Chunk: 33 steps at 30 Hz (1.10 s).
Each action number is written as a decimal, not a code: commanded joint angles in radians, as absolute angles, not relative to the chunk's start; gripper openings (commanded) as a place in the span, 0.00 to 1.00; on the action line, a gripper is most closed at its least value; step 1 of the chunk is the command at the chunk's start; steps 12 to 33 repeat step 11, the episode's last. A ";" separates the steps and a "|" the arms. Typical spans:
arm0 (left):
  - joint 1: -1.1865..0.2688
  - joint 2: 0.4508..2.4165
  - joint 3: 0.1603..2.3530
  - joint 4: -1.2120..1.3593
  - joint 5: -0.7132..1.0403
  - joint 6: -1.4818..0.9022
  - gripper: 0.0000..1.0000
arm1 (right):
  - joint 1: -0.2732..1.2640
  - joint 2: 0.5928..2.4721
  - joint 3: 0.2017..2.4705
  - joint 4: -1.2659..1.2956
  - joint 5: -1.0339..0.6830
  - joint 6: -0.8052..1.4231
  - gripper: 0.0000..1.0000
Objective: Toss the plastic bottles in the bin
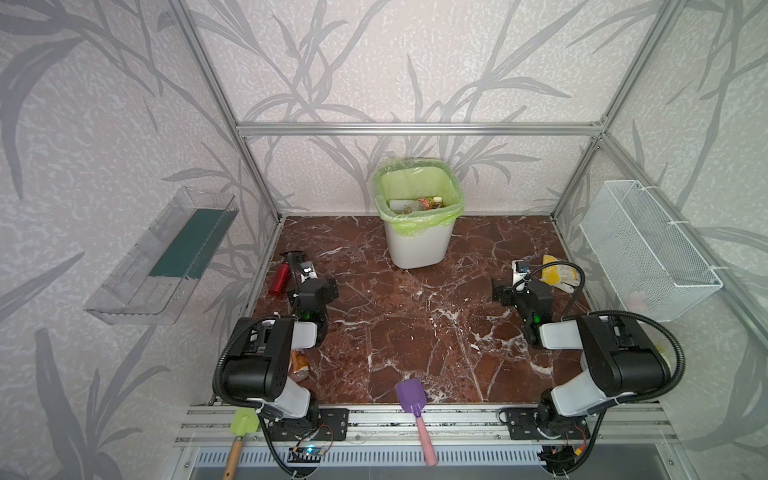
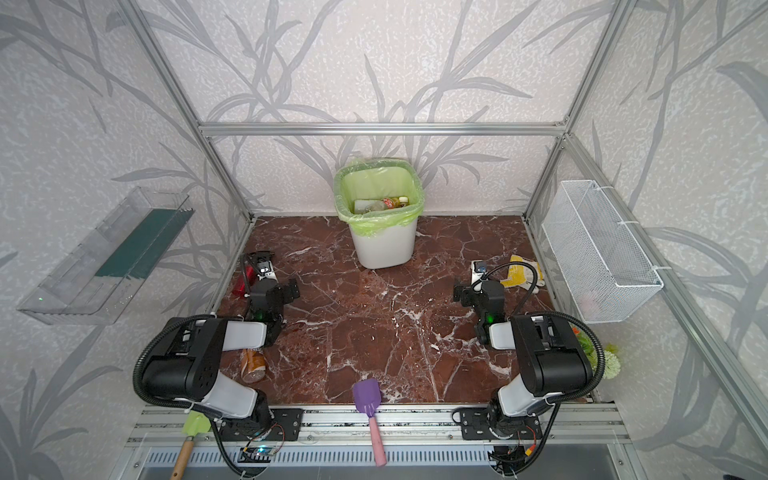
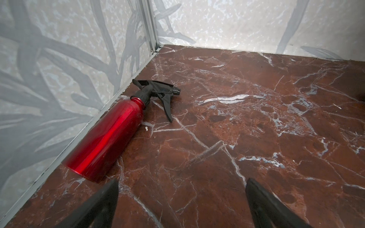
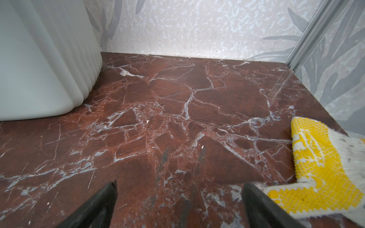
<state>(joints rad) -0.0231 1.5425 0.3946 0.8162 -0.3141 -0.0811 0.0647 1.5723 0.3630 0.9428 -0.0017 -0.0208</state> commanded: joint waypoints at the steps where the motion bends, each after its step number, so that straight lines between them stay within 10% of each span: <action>1: -0.017 1.529 0.408 0.812 -0.304 -0.079 0.99 | 0.065 1.577 0.366 0.984 -0.007 -0.034 0.99; 33: -0.018 1.527 0.410 0.809 -0.303 -0.080 0.99 | 0.069 1.578 0.384 0.953 -0.077 -0.066 0.99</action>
